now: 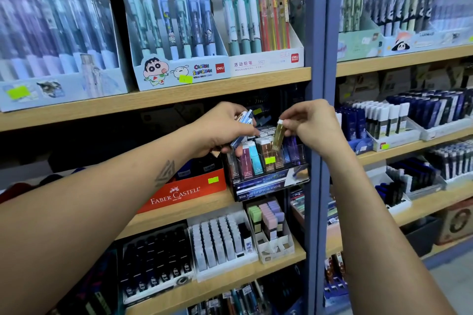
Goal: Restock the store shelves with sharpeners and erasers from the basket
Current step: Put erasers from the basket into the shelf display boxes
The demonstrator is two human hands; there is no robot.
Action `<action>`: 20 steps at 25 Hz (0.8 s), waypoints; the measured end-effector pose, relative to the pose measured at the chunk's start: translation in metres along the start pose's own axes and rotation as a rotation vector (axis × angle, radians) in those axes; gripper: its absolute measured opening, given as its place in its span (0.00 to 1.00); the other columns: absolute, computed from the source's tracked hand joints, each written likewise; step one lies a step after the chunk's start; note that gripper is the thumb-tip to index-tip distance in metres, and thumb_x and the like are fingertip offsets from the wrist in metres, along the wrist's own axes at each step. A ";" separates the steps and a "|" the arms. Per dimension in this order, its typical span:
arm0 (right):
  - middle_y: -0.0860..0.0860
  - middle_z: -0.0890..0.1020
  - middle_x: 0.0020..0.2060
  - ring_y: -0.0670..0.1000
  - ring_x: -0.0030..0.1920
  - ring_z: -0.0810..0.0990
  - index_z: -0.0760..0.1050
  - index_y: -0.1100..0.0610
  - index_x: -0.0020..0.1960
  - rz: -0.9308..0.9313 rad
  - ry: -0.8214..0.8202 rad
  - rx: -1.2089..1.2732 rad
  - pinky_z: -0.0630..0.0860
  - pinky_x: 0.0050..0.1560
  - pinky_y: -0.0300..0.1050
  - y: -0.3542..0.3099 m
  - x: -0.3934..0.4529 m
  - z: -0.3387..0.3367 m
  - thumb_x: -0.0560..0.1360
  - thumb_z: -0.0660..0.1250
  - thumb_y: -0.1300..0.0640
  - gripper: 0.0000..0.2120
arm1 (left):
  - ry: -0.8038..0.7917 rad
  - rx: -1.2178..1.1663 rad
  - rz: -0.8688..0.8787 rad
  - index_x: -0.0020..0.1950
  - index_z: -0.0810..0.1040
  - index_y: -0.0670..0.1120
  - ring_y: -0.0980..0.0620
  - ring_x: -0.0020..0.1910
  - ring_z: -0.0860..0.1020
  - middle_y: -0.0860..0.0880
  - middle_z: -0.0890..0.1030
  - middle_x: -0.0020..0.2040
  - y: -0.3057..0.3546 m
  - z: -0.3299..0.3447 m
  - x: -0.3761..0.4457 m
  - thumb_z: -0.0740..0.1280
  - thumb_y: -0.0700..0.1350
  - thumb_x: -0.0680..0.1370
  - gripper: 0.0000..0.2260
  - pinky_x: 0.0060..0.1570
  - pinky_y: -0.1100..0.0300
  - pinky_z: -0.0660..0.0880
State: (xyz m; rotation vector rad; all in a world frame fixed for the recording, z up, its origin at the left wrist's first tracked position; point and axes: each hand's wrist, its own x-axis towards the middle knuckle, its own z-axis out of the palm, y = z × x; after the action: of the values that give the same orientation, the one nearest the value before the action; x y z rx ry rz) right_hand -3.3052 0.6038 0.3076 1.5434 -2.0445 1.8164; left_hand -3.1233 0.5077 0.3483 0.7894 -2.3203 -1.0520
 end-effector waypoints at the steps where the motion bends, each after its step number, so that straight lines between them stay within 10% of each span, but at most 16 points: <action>1: 0.50 0.84 0.32 0.47 0.35 0.84 0.84 0.53 0.43 -0.014 -0.034 -0.045 0.82 0.47 0.43 0.001 -0.001 0.002 0.75 0.73 0.65 0.07 | -0.003 0.004 -0.015 0.55 0.76 0.37 0.48 0.23 0.76 0.38 0.84 0.38 0.001 0.002 -0.001 0.72 0.39 0.76 0.10 0.18 0.66 0.61; 9: 0.43 0.79 0.45 0.45 0.47 0.78 0.86 0.54 0.49 -0.140 -0.272 -0.260 0.70 0.46 0.30 0.005 -0.004 0.005 0.76 0.71 0.65 0.09 | 0.056 -0.592 -0.231 0.57 0.72 0.37 0.52 0.26 0.72 0.40 0.78 0.34 0.004 0.002 -0.003 0.67 0.43 0.81 0.11 0.16 0.68 0.62; 13: 0.45 0.84 0.45 0.47 0.47 0.80 0.85 0.51 0.55 -0.039 -0.317 -0.226 0.75 0.50 0.40 0.010 -0.004 -0.001 0.78 0.66 0.67 0.15 | -0.010 -0.786 -0.316 0.53 0.70 0.39 0.53 0.34 0.68 0.40 0.78 0.35 0.003 -0.005 -0.004 0.61 0.42 0.82 0.06 0.16 0.69 0.65; 20: 0.57 0.86 0.43 0.50 0.40 0.83 0.83 0.59 0.55 0.029 -0.263 0.413 0.78 0.41 0.45 -0.020 -0.017 -0.005 0.76 0.73 0.58 0.09 | -0.111 -0.744 -0.189 0.62 0.74 0.36 0.46 0.36 0.85 0.36 0.84 0.45 0.011 0.006 -0.025 0.64 0.39 0.82 0.10 0.25 0.63 0.78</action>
State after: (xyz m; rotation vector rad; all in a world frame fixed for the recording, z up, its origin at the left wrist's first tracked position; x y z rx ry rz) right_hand -3.2859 0.6216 0.3149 1.9531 -1.8730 2.2674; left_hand -3.1117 0.5331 0.3489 0.6517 -1.7241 -1.9118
